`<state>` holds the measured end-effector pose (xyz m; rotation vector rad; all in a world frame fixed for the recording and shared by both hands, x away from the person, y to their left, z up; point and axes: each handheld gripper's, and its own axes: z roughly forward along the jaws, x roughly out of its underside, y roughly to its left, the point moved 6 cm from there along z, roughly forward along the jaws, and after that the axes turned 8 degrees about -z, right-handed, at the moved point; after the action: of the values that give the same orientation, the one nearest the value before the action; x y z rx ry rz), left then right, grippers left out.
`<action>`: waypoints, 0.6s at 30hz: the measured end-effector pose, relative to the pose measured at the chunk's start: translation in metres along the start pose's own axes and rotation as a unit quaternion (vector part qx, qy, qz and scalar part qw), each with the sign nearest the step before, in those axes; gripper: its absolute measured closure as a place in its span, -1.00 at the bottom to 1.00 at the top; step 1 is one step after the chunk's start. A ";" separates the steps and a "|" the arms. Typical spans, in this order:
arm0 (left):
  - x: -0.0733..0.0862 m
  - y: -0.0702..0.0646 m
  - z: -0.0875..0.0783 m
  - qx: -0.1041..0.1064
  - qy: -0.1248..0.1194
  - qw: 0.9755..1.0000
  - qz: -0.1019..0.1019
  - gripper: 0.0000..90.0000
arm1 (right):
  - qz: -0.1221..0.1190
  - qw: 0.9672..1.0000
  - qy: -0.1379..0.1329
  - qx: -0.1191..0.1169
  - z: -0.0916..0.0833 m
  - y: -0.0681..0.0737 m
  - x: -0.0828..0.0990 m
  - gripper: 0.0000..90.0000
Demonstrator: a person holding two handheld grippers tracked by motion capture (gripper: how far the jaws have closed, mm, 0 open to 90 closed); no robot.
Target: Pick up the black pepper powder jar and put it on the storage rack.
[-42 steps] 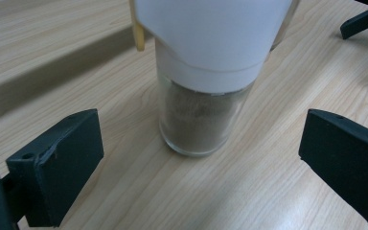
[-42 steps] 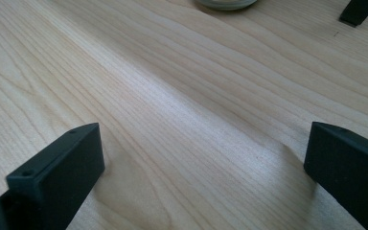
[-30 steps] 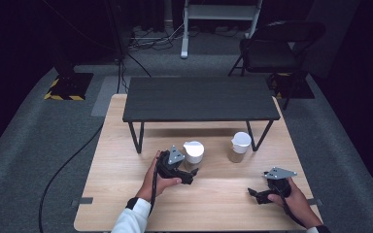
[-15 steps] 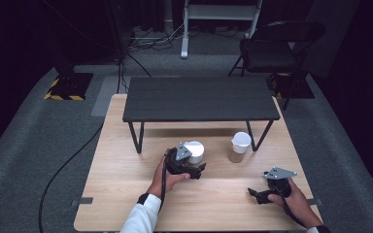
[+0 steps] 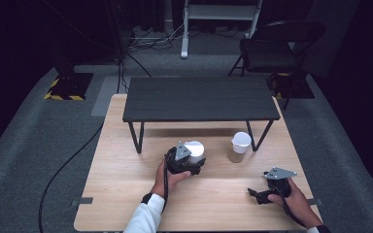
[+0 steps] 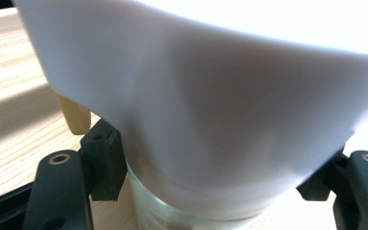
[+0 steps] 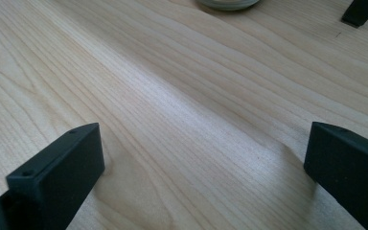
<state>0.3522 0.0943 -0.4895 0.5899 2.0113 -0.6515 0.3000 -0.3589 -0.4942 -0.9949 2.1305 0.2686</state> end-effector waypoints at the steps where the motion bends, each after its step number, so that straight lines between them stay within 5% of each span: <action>1: 0.000 -0.001 0.000 -0.001 0.001 1.000 0.002 -0.36 | 0.000 1.000 0.000 0.000 0.000 0.000 0.000 -1.00; 18: -0.020 -0.010 -0.026 -0.004 -0.017 1.000 -0.002 -0.32 | -0.002 1.000 0.000 -0.002 0.000 -0.001 0.000 -1.00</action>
<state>0.3390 0.1010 -0.4586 0.5668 1.9833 -0.6524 0.3007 -0.3592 -0.4941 -1.0009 2.1286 0.2708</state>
